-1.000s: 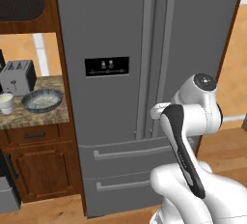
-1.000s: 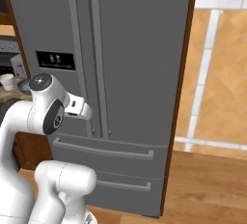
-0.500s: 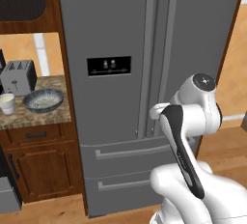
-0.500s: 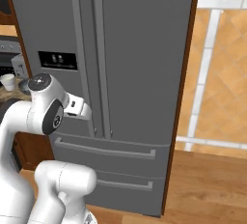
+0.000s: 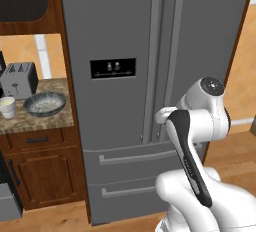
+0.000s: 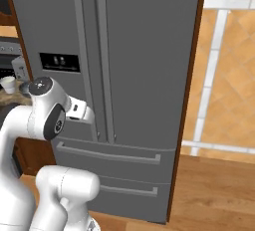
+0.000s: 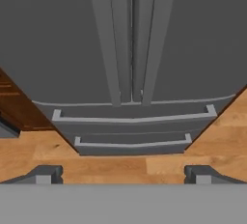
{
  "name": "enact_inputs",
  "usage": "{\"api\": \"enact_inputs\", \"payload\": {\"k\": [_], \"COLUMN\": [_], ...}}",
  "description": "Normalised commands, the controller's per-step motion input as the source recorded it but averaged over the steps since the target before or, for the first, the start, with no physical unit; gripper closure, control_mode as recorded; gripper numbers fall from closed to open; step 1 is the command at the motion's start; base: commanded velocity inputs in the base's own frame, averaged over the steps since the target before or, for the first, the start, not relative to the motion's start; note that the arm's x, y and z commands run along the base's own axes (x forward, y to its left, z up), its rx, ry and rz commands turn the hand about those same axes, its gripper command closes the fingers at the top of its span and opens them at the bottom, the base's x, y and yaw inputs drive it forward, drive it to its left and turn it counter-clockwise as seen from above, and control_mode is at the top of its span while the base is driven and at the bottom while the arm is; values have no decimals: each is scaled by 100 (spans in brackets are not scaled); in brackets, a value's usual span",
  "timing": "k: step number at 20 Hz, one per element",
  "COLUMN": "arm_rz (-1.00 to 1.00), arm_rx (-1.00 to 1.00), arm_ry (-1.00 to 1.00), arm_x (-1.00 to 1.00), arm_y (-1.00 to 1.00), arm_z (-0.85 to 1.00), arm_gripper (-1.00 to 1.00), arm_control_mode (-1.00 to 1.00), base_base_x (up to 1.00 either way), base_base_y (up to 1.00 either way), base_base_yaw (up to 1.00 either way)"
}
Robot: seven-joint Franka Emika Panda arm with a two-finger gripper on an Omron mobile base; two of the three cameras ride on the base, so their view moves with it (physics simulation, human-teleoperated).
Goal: Grab a lemon wedge from the fridge and one ice cube from the ice bowl, and put them in the glass of lemonade.
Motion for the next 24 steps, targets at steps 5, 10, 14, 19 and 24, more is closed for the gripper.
{"api": "enact_inputs", "payload": {"k": [5, 10, 14, 19, 24], "arm_rz": [0, -2, -3, -1, 0], "arm_rx": [0, 0, 0, 0, 0], "arm_ry": [-13, -10, -5, -9, -1], "arm_x": [12, 39, 25, 19, 52], "arm_y": [-1, -4, -11, -5, 1], "arm_z": [22, 60, 50, 13, 0], "arm_gripper": [-100, -100, -100, -100, -100], "arm_control_mode": [-100, -100, -100, -100, -100], "base_base_x": [0, 0, 0, 0, 0], "base_base_y": [0, 0, 0, 0, 0], "base_base_yaw": [0, 0, 0, 0, 0]}}
